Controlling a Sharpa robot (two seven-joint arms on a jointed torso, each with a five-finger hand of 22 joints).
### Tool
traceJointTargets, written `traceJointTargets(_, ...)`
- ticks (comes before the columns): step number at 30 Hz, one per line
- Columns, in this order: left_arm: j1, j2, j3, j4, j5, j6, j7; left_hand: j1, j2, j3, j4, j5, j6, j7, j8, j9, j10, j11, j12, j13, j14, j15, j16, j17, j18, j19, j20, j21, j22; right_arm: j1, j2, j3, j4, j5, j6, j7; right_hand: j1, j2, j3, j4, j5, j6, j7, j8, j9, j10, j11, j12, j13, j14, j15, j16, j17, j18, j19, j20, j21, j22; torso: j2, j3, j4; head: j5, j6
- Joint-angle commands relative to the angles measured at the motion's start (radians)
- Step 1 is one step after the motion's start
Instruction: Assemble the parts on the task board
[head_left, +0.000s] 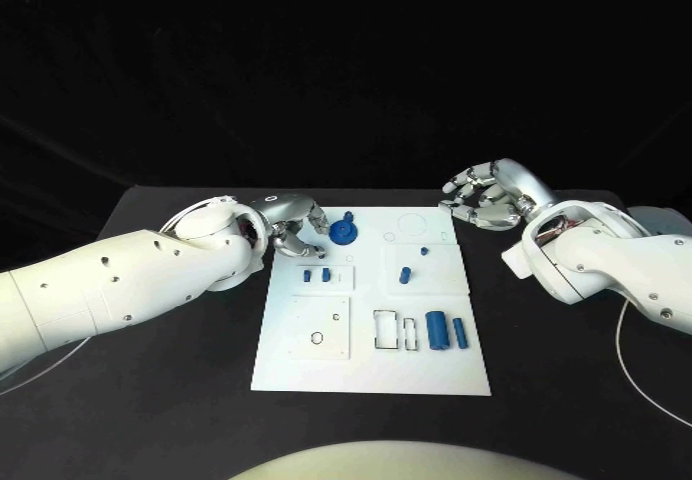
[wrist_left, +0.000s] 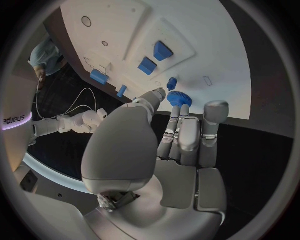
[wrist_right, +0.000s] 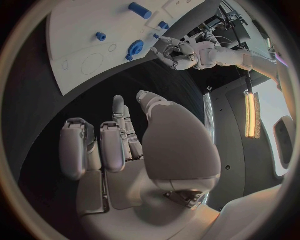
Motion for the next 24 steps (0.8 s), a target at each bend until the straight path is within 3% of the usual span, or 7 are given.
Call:
traceJointTargets(1,0.001,-0.020,0.004,0.013,0.151,-0.049,0.061,0.011,0.005,-0.012,0.005,0.005,0.007,0.004,-0.005,-0.002,-0.004,-0.002,0.009,0.000,-0.011,0.000,-0.008,-0.012,0.013,-0.011,0.001,-0.014,-0.016,-0.001,0.001,0.000,-0.005,-0.127,0.105,-0.026,0.025,-0.003,0.025,-0.009,-0.006,0.022,0.000,-0.005,-0.004,0.009,0.001,-0.045,-0.046,0.033,0.005,0.008,0.010,-0.001,0.025,0.000,0.011,0.150,0.000,-0.0005,0.0012,-0.004,0.005)
traceJointTargets(5,0.006,-0.063,0.010,0.028,0.485,-0.059,0.167,0.016,0.026,-0.021,0.040,0.005,0.023,0.017,-0.005,-0.005,-0.007,0.005,0.026,0.000,-0.076,0.005,-0.069,-0.153,0.037,-0.081,0.004,-0.126,-0.157,-0.002,0.003,0.000,-0.010,-0.264,0.185,-0.051,0.054,-0.015,0.077,-0.033,-0.009,0.059,-0.006,-0.013,-0.012,0.044,0.000,-0.131,-0.134,0.036,0.004,0.012,0.016,-0.003,0.028,-0.001,0.018,0.158,-0.001,0.0011,0.0014,-0.014,0.012)
traceJointTargets(7,0.007,-0.083,0.011,0.038,0.680,-0.042,0.231,0.031,0.036,0.004,0.049,0.006,0.033,0.022,-0.005,-0.007,-0.006,0.009,0.042,0.001,-0.144,0.010,-0.125,-0.273,0.054,-0.137,0.009,-0.211,-0.256,-0.002,0.007,0.000,-0.011,-0.351,0.219,-0.067,0.055,-0.021,0.089,-0.040,-0.013,0.063,-0.006,-0.022,-0.016,0.051,0.001,-0.161,-0.163,0.035,0.006,0.011,0.016,-0.003,0.028,0.000,0.018,0.159,0.001,0.0014,-0.0005,-0.030,0.021)
traceJointTargets(8,0.008,-0.094,0.011,0.044,0.779,-0.020,0.266,0.046,0.041,0.028,0.047,0.007,0.041,0.020,-0.003,-0.008,0.025,0.005,0.070,0.009,-0.178,0.007,-0.151,-0.324,0.055,-0.146,0.008,-0.227,-0.266,-0.002,0.010,0.000,-0.011,-0.400,0.234,-0.077,0.058,-0.024,0.094,-0.044,-0.017,0.065,-0.008,-0.024,-0.017,0.052,0.001,-0.173,-0.174,0.035,0.006,0.011,0.016,-0.003,0.028,0.000,0.019,0.159,0.002,0.0013,-0.0016,-0.033,0.024)
traceJointTargets(10,0.008,-0.111,0.012,0.058,0.923,0.015,0.324,0.071,0.044,0.058,0.033,0.010,0.043,0.010,-0.003,-0.008,0.086,-0.010,0.123,0.030,-0.191,-0.006,-0.155,-0.338,0.055,-0.144,-0.001,-0.231,-0.269,-0.004,0.016,0.000,-0.009,-0.487,0.260,-0.098,0.057,-0.028,0.097,-0.047,-0.030,0.070,-0.012,-0.027,-0.018,0.055,0.000,-0.186,-0.187,0.035,0.005,0.011,0.016,-0.003,0.028,0.000,0.018,0.160,0.004,-0.0006,-0.0019,-0.040,0.039)
traceJointTargets(14,0.008,-0.137,0.012,0.086,1.118,0.053,0.403,0.065,0.035,0.085,0.023,0.009,0.084,-0.007,0.030,0.006,0.090,-0.025,0.181,0.058,-0.226,-0.017,-0.166,-0.379,0.054,-0.148,-0.013,-0.232,-0.269,-0.009,0.031,0.000,-0.007,-0.627,0.307,-0.146,0.053,-0.037,0.107,-0.050,-0.077,0.075,-0.017,-0.038,-0.023,0.048,0.001,-0.221,-0.220,0.035,0.008,0.010,0.015,-0.003,0.026,0.000,0.015,0.160,0.004,-0.0043,-0.0001,-0.056,0.041)
traceJointTargets(24,0.007,-0.169,0.012,0.128,1.297,0.063,0.466,0.058,0.032,0.101,0.017,0.007,0.081,-0.006,0.036,0.010,0.090,-0.027,0.213,0.072,-0.262,-0.018,-0.189,-0.432,0.053,-0.160,-0.015,-0.242,-0.273,-0.016,0.076,-0.005,-0.020,-0.790,0.371,-0.218,0.044,-0.051,0.109,-0.050,-0.103,0.070,-0.013,-0.056,-0.031,0.032,0.007,-0.250,-0.248,0.035,0.013,0.009,0.014,0.000,0.022,-0.001,0.004,0.155,0.004,-0.0064,0.0011,-0.066,0.036)
